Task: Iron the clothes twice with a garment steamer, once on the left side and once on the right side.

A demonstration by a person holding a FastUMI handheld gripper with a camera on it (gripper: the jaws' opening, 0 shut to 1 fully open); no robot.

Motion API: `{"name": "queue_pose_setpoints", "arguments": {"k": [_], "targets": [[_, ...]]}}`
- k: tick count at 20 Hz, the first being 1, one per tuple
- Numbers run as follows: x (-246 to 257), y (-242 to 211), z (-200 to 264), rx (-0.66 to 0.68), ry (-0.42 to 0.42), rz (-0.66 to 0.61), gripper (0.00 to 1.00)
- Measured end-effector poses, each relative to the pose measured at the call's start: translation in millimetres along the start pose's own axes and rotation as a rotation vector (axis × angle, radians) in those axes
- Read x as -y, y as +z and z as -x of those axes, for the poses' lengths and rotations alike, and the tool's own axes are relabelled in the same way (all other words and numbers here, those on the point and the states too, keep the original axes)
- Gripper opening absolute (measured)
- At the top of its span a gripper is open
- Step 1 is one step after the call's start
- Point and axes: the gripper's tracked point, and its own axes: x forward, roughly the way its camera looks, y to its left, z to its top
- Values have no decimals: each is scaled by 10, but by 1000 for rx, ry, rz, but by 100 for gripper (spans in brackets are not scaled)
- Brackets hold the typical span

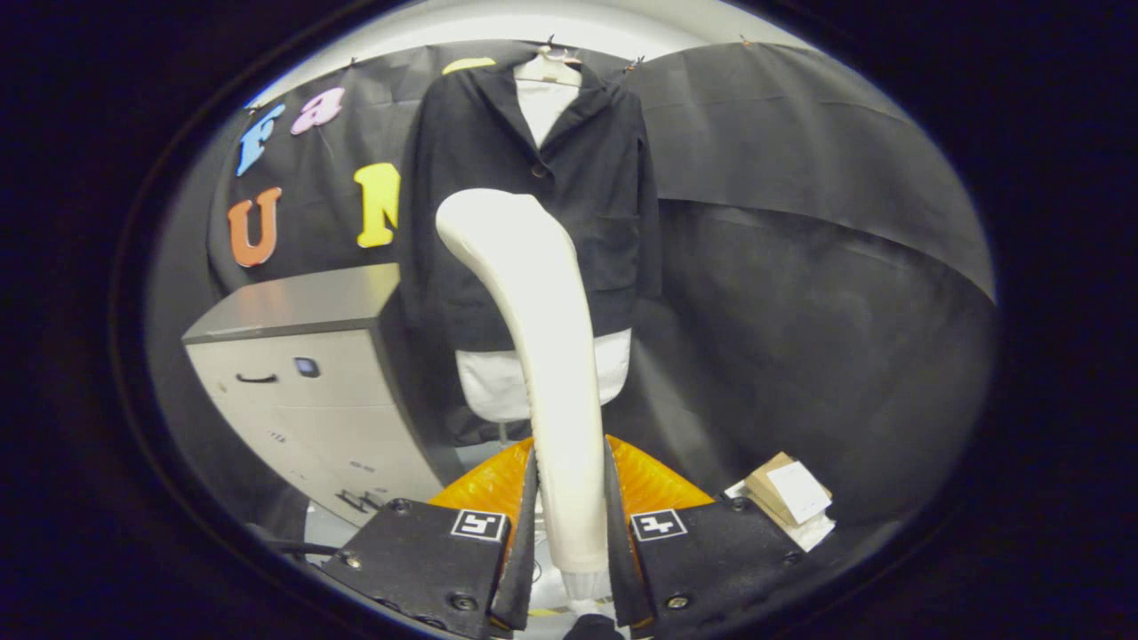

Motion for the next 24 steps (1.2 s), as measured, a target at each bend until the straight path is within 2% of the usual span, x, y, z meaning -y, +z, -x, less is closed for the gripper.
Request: {"name": "queue_pose_setpoints", "arguments": {"k": [3,11,18,24], "targets": [[-279,-183,446,-3,67,10,38],[-811,-539,1121,4,205,117,38],[-1036,-913,1448,-21,247,157,38],[-1047,-897,1442,-21,252,179,38]]}}
